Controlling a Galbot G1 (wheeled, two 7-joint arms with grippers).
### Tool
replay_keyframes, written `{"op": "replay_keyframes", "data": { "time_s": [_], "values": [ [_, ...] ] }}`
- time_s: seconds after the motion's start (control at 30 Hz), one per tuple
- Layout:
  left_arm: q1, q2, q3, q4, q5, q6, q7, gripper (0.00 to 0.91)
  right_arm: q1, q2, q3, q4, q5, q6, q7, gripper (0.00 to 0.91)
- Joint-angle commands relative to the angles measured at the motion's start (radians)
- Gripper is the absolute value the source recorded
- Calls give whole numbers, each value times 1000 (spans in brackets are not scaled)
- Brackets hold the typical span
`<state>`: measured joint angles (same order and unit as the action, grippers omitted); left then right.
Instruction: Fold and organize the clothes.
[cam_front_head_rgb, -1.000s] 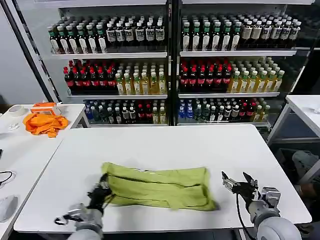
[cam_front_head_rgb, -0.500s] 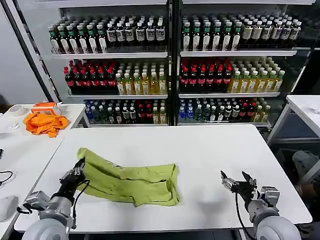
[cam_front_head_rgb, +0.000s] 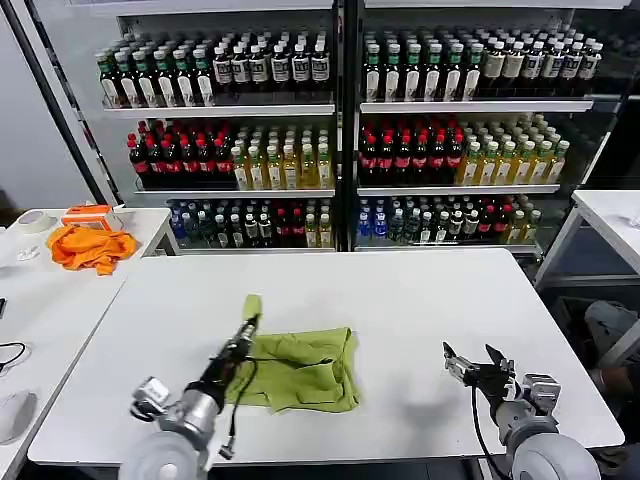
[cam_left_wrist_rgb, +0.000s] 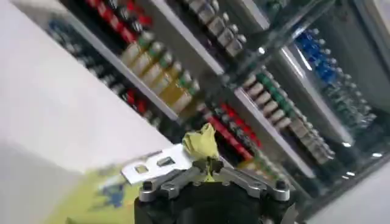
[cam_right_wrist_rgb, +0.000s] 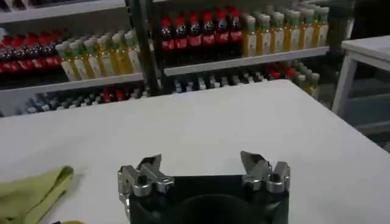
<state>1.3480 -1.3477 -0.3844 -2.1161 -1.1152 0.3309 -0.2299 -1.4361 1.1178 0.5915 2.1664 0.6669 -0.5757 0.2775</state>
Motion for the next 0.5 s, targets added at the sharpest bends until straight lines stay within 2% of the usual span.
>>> {"op": "replay_keyframes", "data": {
  "time_s": [0.03, 0.07, 0.1, 0.17, 0.37, 0.5],
  "values": [
    [-65, -74, 219, 139, 54, 4, 4, 20, 7, 4, -1, -4, -3, 1, 2, 907],
    [-68, -77, 229, 152, 85, 4, 6, 20, 9, 5, -2, -4, -6, 1, 3, 907],
    [-76, -82, 237, 168, 124, 13, 8, 191, 14, 8, -4, -7, -8, 1, 8, 907],
    [-78, -85, 247, 188, 181, 15, 21, 907, 18, 11, -7, -11, -13, 0, 8, 907],
    [-69, -91, 271, 201, 287, 24, 54, 907, 12, 12, -10, -15, -34, 3, 9, 907],
    [-69, -103, 270, 198, 290, 19, 61, 907, 12, 17, -12, -18, -41, 5, 9, 907]
  ]
}}
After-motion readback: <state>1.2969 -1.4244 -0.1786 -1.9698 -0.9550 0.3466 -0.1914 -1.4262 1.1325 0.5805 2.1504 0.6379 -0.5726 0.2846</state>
